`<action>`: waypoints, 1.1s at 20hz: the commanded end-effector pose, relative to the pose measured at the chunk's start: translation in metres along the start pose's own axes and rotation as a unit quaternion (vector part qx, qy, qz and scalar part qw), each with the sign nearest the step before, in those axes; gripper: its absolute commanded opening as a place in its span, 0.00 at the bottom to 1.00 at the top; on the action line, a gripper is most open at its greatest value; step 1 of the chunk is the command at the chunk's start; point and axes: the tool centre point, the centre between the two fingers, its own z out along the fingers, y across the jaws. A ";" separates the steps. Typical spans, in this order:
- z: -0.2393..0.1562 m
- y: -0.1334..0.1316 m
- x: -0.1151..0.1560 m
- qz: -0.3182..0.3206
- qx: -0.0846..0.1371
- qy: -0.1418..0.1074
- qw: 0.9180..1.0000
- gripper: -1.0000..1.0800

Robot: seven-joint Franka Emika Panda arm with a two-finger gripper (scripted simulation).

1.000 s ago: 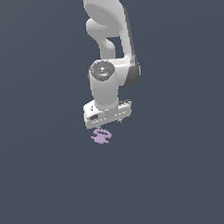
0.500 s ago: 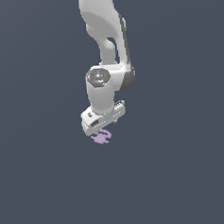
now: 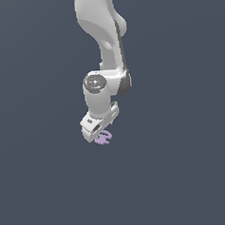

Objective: Pick up the object and move it to a goal position.

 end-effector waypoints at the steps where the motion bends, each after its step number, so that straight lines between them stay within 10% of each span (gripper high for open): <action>1: 0.005 0.002 -0.003 -0.034 0.000 0.000 0.999 0.96; 22: 0.027 0.011 -0.014 -0.183 -0.002 0.005 0.983 0.96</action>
